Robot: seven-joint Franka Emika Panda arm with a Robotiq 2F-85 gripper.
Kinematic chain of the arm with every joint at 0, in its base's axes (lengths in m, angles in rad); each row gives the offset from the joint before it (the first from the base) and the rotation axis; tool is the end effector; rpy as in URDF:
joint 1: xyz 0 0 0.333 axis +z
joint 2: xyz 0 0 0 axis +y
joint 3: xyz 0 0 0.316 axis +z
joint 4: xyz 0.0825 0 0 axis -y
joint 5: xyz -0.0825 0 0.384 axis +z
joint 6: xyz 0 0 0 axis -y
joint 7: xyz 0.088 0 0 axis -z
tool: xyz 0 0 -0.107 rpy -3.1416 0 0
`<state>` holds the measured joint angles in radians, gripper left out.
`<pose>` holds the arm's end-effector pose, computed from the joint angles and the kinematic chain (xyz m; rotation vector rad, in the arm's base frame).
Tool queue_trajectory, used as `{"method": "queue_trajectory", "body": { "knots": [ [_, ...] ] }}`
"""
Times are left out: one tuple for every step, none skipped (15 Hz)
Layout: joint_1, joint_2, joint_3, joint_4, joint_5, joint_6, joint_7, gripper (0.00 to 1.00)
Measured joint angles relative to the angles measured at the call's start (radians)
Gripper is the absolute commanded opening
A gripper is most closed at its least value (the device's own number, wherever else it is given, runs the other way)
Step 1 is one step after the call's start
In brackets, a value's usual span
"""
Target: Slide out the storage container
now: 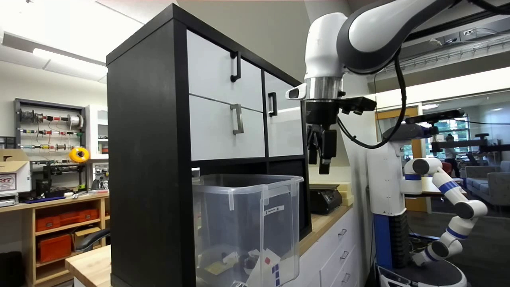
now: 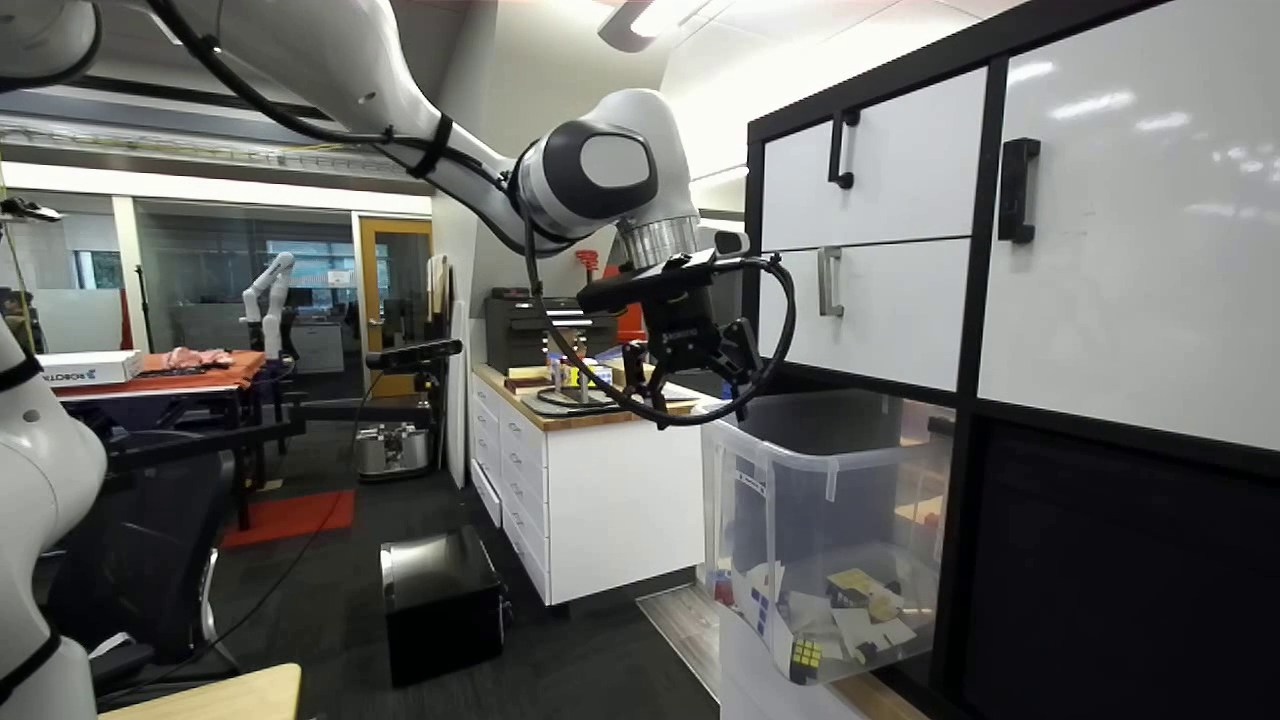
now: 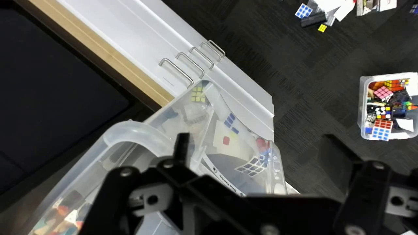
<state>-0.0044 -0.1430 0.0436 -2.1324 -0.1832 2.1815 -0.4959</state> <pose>0.5279 0.0147 0.4891 2.7865 0.9019 0.2187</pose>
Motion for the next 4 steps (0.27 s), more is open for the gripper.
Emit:
{"method": "queue_trajectory", "body": {
  "knots": [
    [0.002,0.003,0.0,0.012,0.001,-0.027,0.022,1.0],
    [0.003,0.007,0.0,0.022,0.001,-0.05,0.043,1.0],
    [0.004,0.012,0.0,0.029,0.001,-0.065,0.062,1.0],
    [0.004,0.018,0.0,0.036,-0.003,-0.078,0.082,1.0]
  ]
}}
